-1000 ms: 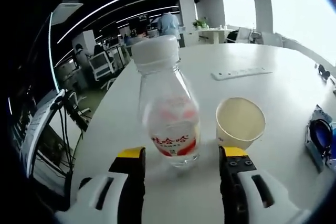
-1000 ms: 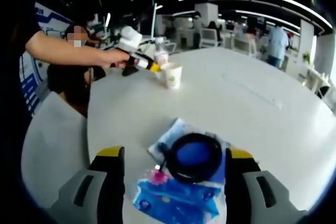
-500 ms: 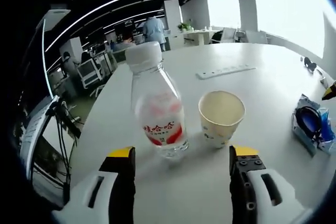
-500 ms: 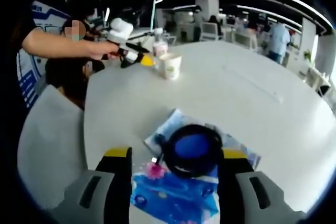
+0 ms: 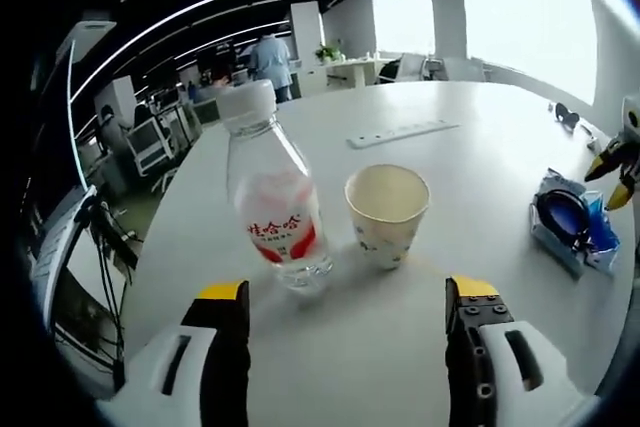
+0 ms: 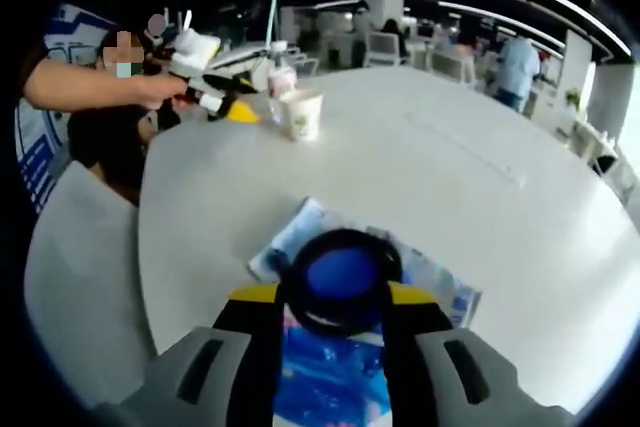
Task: Arrange the tabletop items into an orderly group along one side of the table until the central work area is clear of visible clutter.
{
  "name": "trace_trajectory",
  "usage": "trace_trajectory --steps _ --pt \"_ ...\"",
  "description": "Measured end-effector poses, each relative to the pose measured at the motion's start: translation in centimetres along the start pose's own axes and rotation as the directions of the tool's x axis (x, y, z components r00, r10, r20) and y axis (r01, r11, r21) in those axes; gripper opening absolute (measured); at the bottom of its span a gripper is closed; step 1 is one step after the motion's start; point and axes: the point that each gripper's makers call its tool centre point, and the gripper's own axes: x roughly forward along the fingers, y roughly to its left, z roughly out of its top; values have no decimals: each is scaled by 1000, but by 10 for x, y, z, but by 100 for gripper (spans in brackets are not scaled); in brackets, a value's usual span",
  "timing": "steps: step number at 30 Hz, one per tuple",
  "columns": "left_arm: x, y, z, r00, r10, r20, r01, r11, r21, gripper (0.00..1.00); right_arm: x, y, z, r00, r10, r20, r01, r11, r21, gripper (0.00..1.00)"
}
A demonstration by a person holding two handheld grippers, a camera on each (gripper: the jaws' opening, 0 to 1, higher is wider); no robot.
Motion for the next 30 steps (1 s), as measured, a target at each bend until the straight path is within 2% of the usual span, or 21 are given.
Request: trace_trajectory --steps 6,14,19,25,30 --pt "-4 -2 -2 1000 -11 1 11 1000 19 78 5 -8 -4 999 -27 -16 28 999 26 26" --pt "-8 1 -7 1000 -10 -5 10 1000 25 77 14 -19 -12 996 -80 -40 81 997 19 25" --pt "-11 0 -9 1000 -15 -7 15 999 33 77 20 -28 -15 992 -111 -57 114 992 57 25" --pt "-13 -5 -12 999 -32 -11 33 999 39 76 31 -35 -19 988 -131 -83 139 985 101 25" --pt "-16 -16 -16 998 -55 -18 56 996 63 76 37 -36 -25 986 -129 -109 143 982 125 25"
